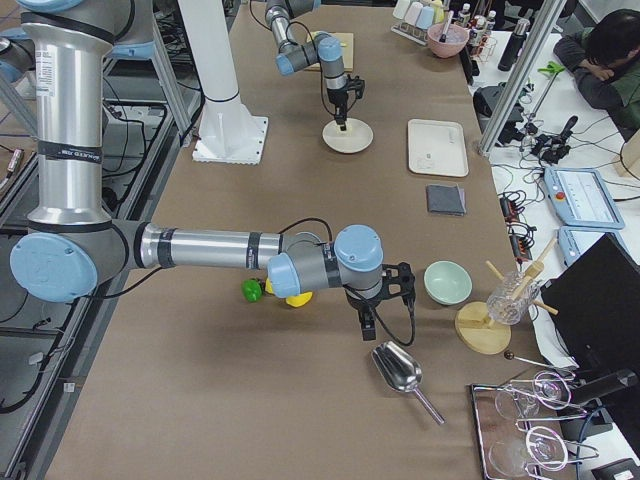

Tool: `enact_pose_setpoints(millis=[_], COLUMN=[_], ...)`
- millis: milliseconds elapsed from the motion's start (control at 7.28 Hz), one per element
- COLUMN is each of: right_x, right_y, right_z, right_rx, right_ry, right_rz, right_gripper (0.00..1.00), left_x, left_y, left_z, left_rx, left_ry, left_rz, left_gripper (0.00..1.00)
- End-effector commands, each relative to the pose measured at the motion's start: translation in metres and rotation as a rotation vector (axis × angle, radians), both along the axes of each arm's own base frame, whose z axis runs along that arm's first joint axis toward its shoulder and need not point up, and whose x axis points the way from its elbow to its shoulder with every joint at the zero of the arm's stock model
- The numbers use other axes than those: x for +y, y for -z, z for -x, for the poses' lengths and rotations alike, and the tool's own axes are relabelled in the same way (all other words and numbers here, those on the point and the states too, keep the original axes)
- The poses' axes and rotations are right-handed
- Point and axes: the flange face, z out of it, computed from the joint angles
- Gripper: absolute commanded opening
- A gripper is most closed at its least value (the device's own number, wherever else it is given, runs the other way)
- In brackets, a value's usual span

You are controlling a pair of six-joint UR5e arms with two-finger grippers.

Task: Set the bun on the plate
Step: 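Lower the bun onto the plate and open the left gripper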

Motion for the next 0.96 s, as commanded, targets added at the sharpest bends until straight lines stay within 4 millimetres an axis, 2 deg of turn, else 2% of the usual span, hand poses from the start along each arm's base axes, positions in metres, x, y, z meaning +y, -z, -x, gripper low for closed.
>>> enact_pose_setpoints(millis=[0, 412, 549, 687, 824], right_x=[0.011, 0.009, 0.007, 0.006, 0.006], right_y=[-0.004, 0.001, 0.002, 0.002, 0.002], right_z=[-0.022, -0.022, -0.021, -0.021, -0.021], right_rx=[0.020, 0.030, 0.030, 0.035, 0.041], right_ry=[0.041, 0.041, 0.042, 0.043, 0.042], right_rz=[0.008, 0.010, 0.009, 0.009, 0.009], right_gripper=[1.00, 1.00, 1.00, 1.00, 1.00], left_x=[-0.005, -0.012, -0.012, -0.011, -0.011], left_y=[-0.001, -0.012, -0.014, -0.014, -0.011], left_z=[0.000, -0.011, -0.014, -0.015, -0.014], left_rx=[0.002, -0.007, -0.005, -0.005, -0.001], left_ry=[0.010, 0.032, 0.031, 0.029, 0.029], left_rz=[-0.004, -0.016, -0.014, -0.016, -0.016], left_gripper=[0.35, 0.35, 0.42, 0.81, 0.94])
